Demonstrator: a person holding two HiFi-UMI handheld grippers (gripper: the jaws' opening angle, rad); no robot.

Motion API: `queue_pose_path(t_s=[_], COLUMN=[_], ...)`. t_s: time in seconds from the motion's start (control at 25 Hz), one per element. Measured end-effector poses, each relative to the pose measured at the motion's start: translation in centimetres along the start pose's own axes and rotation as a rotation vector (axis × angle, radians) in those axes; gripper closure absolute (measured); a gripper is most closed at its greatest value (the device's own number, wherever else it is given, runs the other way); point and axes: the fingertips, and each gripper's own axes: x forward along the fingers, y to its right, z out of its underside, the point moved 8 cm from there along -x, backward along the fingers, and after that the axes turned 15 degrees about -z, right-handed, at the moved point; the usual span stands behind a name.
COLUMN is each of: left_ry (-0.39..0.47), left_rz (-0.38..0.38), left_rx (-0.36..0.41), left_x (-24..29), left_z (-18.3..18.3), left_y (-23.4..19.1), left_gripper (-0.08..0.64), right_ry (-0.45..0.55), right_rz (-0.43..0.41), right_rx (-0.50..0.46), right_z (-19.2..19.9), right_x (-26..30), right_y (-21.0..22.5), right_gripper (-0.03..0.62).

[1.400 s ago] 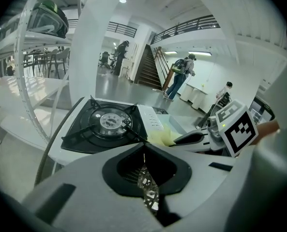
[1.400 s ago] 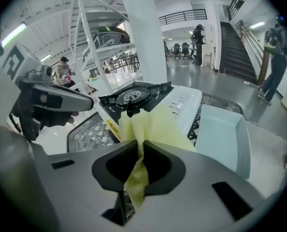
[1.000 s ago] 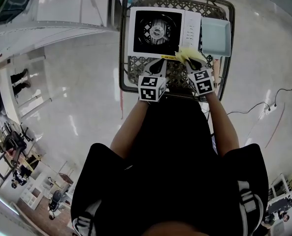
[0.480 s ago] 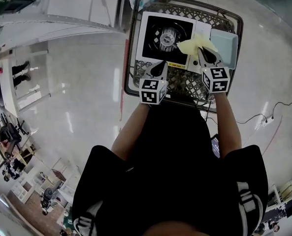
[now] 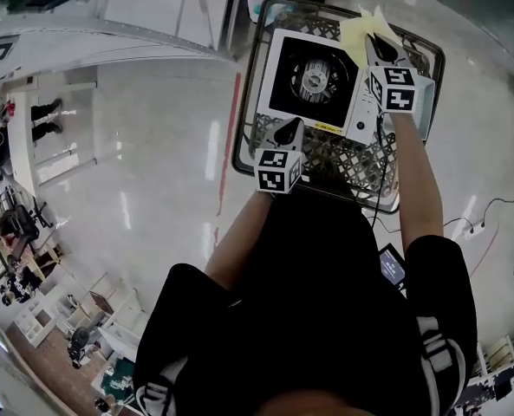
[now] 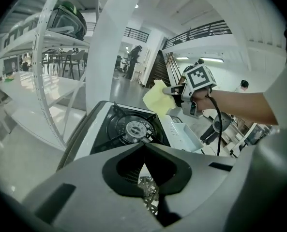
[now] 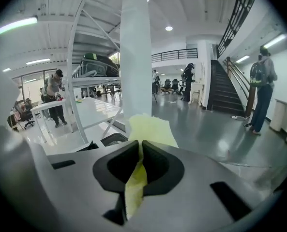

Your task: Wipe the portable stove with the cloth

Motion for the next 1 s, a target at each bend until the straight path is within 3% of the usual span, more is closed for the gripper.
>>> queue_pose_path(t_s=[0.28,0.52,1.0], left_ry=[0.000,-0.004,-0.006], left_rz=[-0.001,0.004,0.010], left_rx=[-0.003,0.003,0.014], left_x=[0.0,-0.1,-0.4], left_z=[0.0,0.0,0.2], left_y=[-0.3,-0.4,-0.1], left_gripper=[0.538,0.538,0.538], right_ry=[-0.176,-0.199,-0.216], right_rz=[-0.048,-0.045,-0.141], right_rx=[0.064,0.125,0.103], right_z=[4.9,6.1,6.7], right_x=[3.1,3.2,2.0], right_y=[-0.7,-0.7,-3.1], right_gripper=[0.569,0.569,0.569])
